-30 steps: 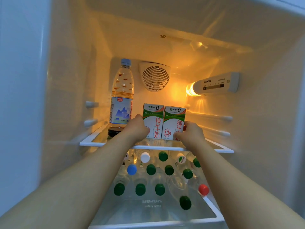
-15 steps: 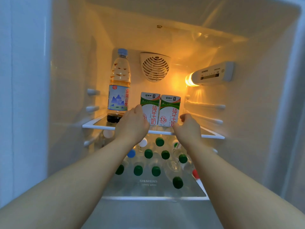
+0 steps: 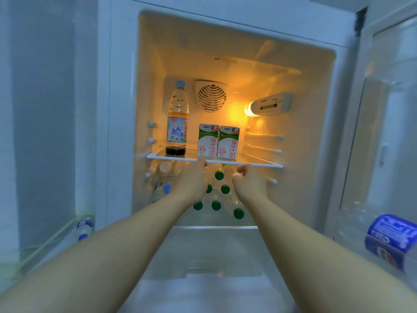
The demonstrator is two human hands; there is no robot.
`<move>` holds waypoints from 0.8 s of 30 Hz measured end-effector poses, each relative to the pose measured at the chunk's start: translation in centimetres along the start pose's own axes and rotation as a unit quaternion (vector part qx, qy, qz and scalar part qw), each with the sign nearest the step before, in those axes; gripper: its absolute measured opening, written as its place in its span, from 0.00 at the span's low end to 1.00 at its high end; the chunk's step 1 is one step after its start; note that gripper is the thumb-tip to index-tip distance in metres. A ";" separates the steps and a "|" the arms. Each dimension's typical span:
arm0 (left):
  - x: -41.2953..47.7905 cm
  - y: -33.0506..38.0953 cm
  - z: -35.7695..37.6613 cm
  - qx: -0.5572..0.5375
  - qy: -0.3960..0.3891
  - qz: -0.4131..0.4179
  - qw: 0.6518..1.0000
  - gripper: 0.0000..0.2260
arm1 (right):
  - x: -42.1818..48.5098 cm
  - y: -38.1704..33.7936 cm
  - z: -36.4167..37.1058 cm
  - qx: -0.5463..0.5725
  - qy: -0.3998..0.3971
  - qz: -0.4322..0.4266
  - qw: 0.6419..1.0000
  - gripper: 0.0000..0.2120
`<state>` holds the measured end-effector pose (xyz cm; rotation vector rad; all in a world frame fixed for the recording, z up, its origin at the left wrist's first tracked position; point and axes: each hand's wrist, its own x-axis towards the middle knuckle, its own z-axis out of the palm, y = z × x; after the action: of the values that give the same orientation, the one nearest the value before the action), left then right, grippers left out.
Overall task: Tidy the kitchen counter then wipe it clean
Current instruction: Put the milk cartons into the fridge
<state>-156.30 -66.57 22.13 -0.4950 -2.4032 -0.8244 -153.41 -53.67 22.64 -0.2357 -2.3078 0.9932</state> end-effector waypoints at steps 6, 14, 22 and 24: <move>-8.5 -0.8 -3.8 0.003 -0.034 -0.003 0.999 0.09 | -9.7 -1.1 -1.2 0.001 0.003 0.043 0.999 0.12; -18.0 1.7 -7.0 -0.028 -0.098 0.028 0.994 0.10 | -21.6 -1.4 -5.2 0.000 -0.003 0.079 0.997 0.15; -25.8 11.0 -7.5 -0.122 -0.106 0.071 0.984 0.10 | -29.7 0.5 -14.9 -0.013 0.058 0.098 0.993 0.14; -27.6 14.4 -7.0 -0.160 -0.099 0.073 0.979 0.09 | -31.8 1.5 -17.8 -0.010 0.072 0.104 0.992 0.13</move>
<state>-124.89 -64.89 16.63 -0.9063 -2.3833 -1.1479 -117.51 -54.17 16.37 -0.5487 -2.1933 1.0193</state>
